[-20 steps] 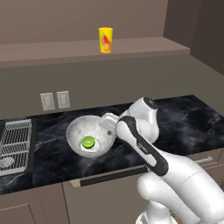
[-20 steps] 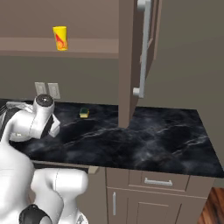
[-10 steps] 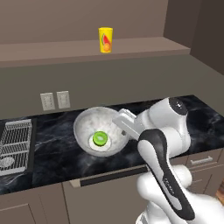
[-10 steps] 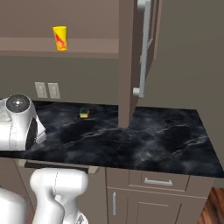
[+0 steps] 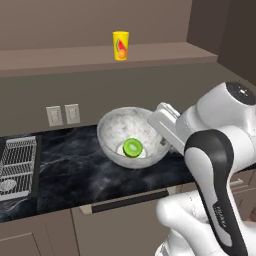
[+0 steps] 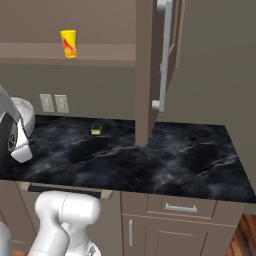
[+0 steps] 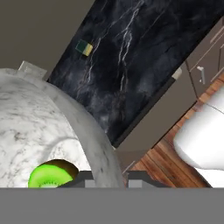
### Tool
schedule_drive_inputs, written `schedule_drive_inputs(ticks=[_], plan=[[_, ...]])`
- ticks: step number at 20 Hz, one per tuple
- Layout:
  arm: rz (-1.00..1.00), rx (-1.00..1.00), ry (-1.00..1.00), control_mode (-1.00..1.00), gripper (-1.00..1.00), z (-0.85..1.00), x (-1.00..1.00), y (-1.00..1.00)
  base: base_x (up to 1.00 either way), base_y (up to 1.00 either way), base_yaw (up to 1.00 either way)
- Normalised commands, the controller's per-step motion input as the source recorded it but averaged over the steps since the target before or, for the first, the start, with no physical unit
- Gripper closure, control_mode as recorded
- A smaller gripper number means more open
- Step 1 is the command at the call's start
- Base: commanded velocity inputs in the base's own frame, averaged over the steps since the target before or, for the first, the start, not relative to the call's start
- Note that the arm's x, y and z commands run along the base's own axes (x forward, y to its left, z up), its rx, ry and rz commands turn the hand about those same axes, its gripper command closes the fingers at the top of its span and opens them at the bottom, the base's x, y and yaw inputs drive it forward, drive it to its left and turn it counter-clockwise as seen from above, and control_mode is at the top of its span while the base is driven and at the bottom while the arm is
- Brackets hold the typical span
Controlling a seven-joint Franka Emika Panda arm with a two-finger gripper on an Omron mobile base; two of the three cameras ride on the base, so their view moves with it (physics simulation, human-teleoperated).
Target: Move the cup from next to the sink to the open cabinet. Then, move the bowl with the kiwi to the fridge to clear the area for faucet cleaning.
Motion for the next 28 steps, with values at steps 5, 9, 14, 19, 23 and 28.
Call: schedule_drive_inputs(ticks=[5, 9, 14, 19, 23, 28], plan=[[0.0, 0.0, -0.02, -1.0, 1.0, 0.04, -0.06, 0.0, 0.0, 0.0, 0.0], [0.11, 0.0, 0.09, 1.0, 1.0, -0.24, -0.29, 0.0, -0.24, -0.01, 0.12], [0.0, 0.0, 0.0, 1.0, 1.0, 0.0, 0.0, 0.0, -0.94, -0.17, 0.58], [0.0, 0.0, 0.0, 1.0, 1.0, 0.0, 0.0, 0.0, -0.74, -0.18, 0.64], [0.0, 0.0, 0.0, 1.0, 1.0, 0.0, 0.0, 0.0, -0.41, 0.0, 0.83], [0.0, 0.0, 0.0, 1.0, 1.0, 0.0, 0.0, 0.0, -0.19, 0.0, 0.94]])
